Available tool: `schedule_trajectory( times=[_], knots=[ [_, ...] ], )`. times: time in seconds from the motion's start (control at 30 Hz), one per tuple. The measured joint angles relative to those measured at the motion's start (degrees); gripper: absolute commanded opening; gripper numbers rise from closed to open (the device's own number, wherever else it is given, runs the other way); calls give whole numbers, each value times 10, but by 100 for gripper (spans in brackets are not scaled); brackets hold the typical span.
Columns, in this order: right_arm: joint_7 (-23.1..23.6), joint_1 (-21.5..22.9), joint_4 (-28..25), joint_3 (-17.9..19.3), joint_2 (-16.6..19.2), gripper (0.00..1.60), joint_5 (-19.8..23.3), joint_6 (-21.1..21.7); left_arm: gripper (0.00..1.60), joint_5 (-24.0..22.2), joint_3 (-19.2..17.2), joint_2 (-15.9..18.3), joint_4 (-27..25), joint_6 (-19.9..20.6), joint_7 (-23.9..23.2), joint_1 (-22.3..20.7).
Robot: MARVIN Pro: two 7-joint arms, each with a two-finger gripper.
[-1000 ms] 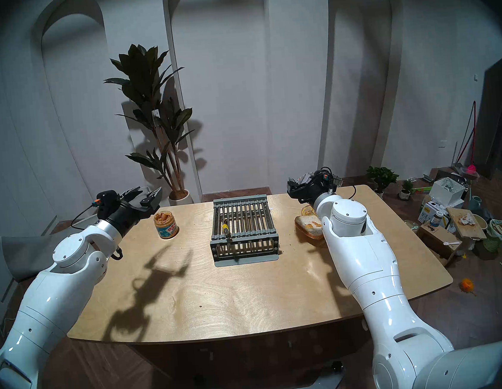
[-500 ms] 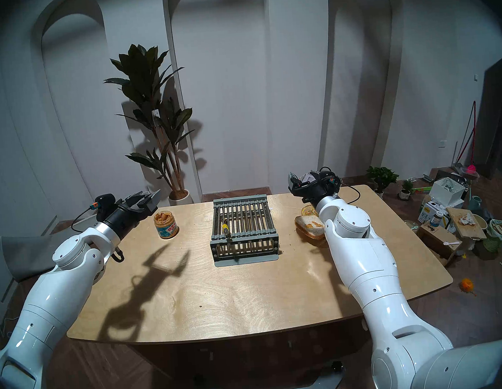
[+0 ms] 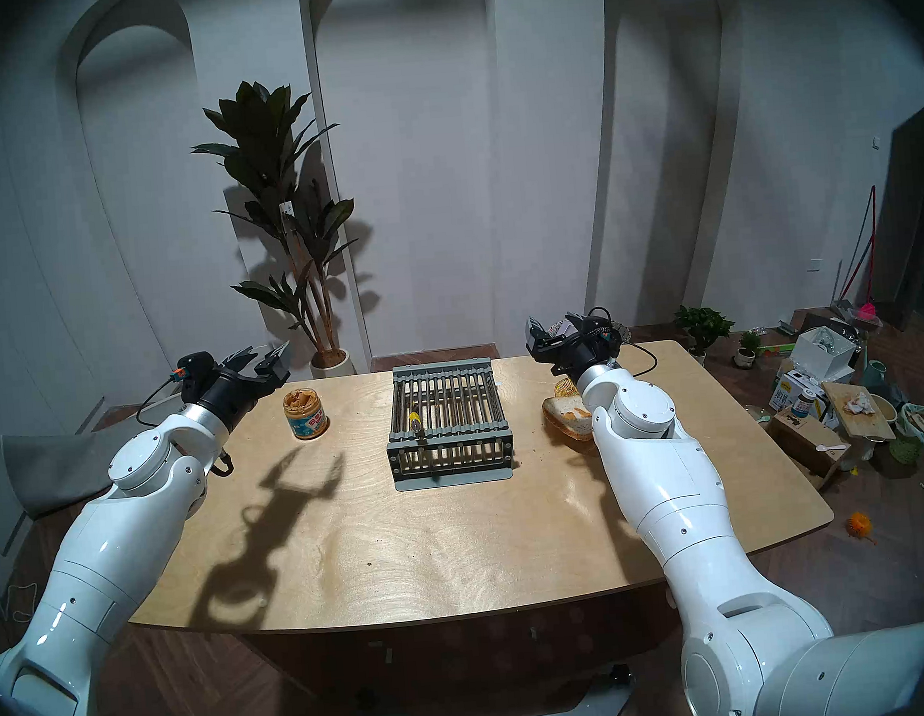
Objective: Spread peanut butter over the slice of bread with the knife
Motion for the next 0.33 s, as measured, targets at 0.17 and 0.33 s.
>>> schedule_trajectory(
  times=[0.17,0.33],
  knots=[
    [0,1,0,-1,0,160,-3,-4,160,5,0,-2,-2,0,6,0],
    [0,2,0,0,-1,160,-4,-6,160,9,0,-3,-3,0,10,0]
  ],
)
